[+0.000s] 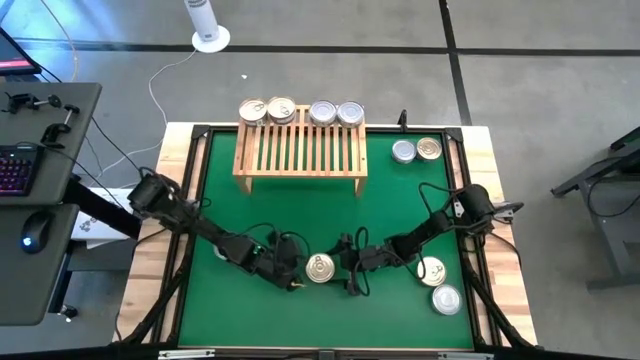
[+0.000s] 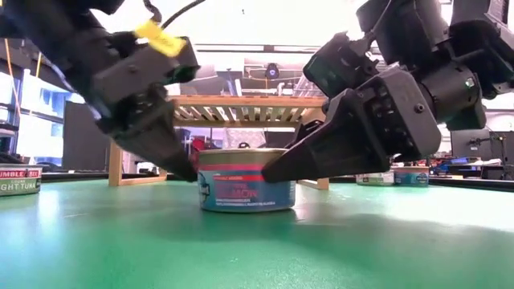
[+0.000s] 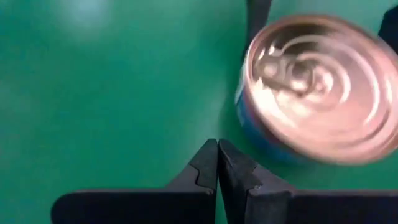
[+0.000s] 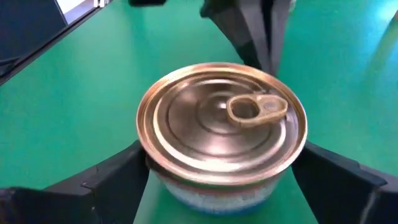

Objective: Stack canned seafood by type on shelf
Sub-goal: Stack the blue pink tuna can on top of the right blue pink tuna can on the shelf

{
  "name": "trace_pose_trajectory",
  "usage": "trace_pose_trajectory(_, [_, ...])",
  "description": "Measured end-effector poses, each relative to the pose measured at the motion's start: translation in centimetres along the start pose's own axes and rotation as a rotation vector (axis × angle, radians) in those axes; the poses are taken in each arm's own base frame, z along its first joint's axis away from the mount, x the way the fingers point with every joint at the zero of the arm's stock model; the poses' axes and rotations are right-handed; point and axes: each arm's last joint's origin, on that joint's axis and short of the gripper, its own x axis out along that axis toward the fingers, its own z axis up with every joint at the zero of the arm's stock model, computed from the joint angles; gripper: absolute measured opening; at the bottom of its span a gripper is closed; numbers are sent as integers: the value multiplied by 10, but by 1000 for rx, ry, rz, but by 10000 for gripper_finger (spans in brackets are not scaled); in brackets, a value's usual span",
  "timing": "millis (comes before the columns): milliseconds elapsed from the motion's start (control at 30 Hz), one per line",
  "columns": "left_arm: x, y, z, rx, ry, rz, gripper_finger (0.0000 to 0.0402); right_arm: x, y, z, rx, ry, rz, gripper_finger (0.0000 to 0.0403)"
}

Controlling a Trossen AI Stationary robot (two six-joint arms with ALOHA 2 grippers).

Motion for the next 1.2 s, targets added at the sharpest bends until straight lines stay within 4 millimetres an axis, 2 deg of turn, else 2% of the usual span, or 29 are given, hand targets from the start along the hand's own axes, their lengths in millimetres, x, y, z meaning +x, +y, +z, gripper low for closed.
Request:
trace_pose_trajectory(233, [-26,2,-9,-1,31,65,0,-1,3,-1,18,2,-11,335])
trace_pose_trajectory(367, [-35,-5,-14,12,24,22,0,-1,1,-2,30,12,-14,319])
trace_pose_trajectory(600, [-28,-19,-9,0,-44,-88,0,6,-6,5,41,28,68,321])
trace_pose_trajectory(767, [-21,-23,-8,0,-33,-148,0,16,-8,14,12,107,137,353])
trace_pose_trajectory(967, [-18,-24,-8,-6,-57,-141,0,25,-6,26,-35,168,155,387])
trace_pose_trajectory(1200, [-12,-21,-4,23,-87,-124,0,27,-7,30,-43,164,148,394])
